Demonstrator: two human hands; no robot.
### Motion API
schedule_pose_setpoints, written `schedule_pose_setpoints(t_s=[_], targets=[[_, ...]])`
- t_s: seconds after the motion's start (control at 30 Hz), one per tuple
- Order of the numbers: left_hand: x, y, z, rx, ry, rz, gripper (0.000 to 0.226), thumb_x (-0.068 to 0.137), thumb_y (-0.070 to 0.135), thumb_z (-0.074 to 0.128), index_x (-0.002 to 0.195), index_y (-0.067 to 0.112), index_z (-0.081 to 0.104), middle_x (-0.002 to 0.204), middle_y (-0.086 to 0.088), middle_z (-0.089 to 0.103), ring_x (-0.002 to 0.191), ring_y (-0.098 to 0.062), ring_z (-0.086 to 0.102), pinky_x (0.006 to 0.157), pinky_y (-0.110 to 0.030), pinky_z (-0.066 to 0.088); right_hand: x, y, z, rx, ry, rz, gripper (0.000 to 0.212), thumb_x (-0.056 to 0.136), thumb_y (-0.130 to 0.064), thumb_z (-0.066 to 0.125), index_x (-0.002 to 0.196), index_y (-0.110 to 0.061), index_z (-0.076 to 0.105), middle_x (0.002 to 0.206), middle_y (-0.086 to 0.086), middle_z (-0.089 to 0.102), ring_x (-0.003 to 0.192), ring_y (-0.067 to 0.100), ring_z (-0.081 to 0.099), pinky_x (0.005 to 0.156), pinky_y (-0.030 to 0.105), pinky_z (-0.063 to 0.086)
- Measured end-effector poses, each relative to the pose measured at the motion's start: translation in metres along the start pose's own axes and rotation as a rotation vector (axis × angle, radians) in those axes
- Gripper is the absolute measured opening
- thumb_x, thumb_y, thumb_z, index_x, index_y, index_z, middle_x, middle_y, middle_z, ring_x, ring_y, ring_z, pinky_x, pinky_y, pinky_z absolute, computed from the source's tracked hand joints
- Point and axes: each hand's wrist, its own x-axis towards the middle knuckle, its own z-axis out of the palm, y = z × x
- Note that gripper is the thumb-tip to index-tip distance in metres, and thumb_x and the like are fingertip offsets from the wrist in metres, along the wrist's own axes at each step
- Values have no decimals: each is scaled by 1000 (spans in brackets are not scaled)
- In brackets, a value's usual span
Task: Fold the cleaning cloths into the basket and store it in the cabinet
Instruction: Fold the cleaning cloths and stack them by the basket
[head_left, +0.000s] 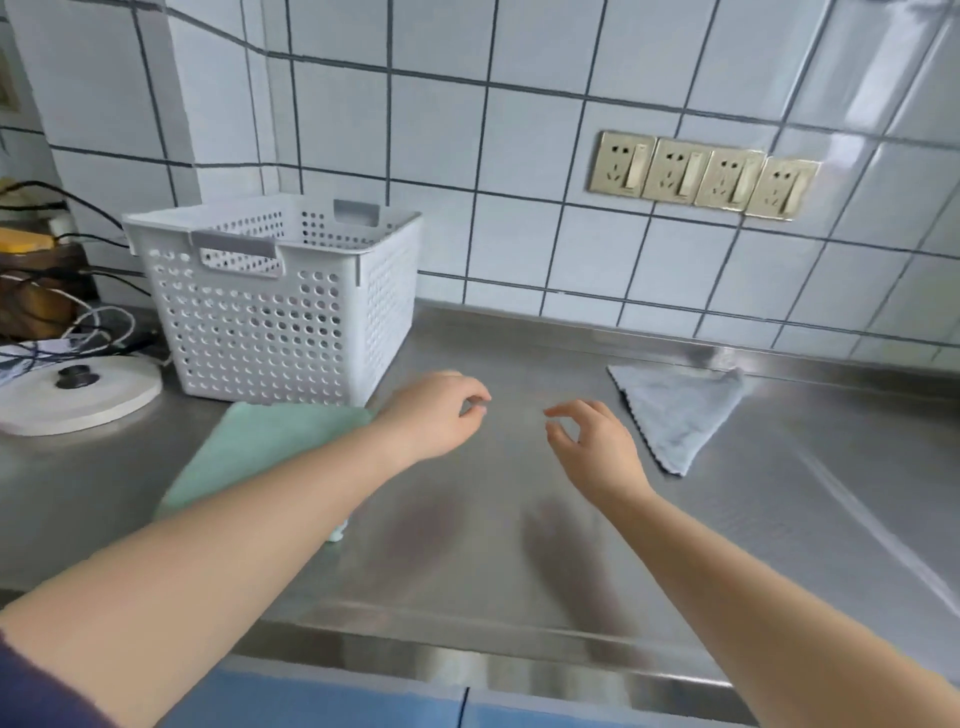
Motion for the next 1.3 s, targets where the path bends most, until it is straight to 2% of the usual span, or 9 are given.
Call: schedule_pose_setpoints(t_s=[0.17, 0.3, 0.53, 0.83, 0.97, 1.07, 1.13, 1.2, 1.3], targets=[[39, 43, 46, -75, -106, 64, 26, 92, 23, 53, 116, 18, 64, 117, -2, 63, 112, -17, 56, 92, -23, 39, 15, 68, -33, -117, -9, 201, 29, 91, -35, 50, 116, -28, 63, 130, -2, 52, 114, 20, 53, 99, 40, 41], [68, 71, 80, -80, -191, 100, 29, 93, 24, 53, 119, 18, 62, 123, -2, 60, 116, -18, 53, 99, -29, 40, 27, 106, -44, -307, -93, 293, 33, 88, -42, 52, 116, -27, 62, 125, 2, 52, 118, 25, 48, 95, 38, 41], [103, 107, 128, -50, -347, 191, 39, 91, 20, 53, 130, 22, 55, 126, -6, 54, 117, -22, 50, 96, -31, 41, 39, 136, -40, -449, -113, 162, 23, 92, -26, 44, 98, -18, 65, 99, 5, 53, 100, 30, 53, 71, 31, 42], [125, 134, 156, -100, -270, 300, 26, 83, 12, 58, 103, 23, 71, 109, -3, 64, 109, -23, 54, 93, -32, 43, 50, 145, -67, -427, -193, 138, 29, 96, -37, 43, 102, -23, 68, 103, 3, 57, 91, 26, 60, 70, 28, 43], [130, 140, 157, -118, -179, 275, 21, 86, 16, 54, 96, 23, 70, 104, 1, 68, 103, -23, 59, 84, -37, 48, 51, 144, -79, -319, -146, 164, 25, 92, -26, 49, 72, -32, 62, 92, 1, 55, 71, 20, 52, 63, 26, 36], [131, 150, 150, -123, -102, 256, 21, 87, 16, 48, 98, 22, 65, 105, 1, 68, 99, -25, 61, 79, -36, 49, 52, 139, -86, -188, -73, 171, 16, 90, -34, 53, 98, -24, 62, 103, 0, 59, 82, 18, 58, 70, 29, 45], [132, 155, 143, -129, -68, 264, 23, 86, 14, 47, 100, 21, 63, 107, 0, 66, 99, -25, 59, 78, -33, 47, 53, 132, -92, -139, -59, 193, 39, 87, -45, 56, 119, -22, 54, 110, -3, 60, 91, 15, 60, 74, 28, 47], [133, 158, 135, -144, -63, 268, 22, 88, 14, 46, 101, 19, 63, 109, -1, 65, 101, -24, 58, 77, -33, 46, 57, 126, -97, -185, -75, 219, 38, 88, -39, 55, 121, -21, 55, 109, -3, 64, 94, 17, 61, 74, 28, 47], [130, 156, 123, -176, -52, 275, 20, 91, 16, 48, 101, 17, 64, 106, -2, 65, 100, -23, 57, 74, -32, 44, 62, 112, -109, -412, -181, 204, 23, 88, -25, 51, 103, -17, 67, 85, 3, 66, 80, 23, 62, 60, 19, 40]])
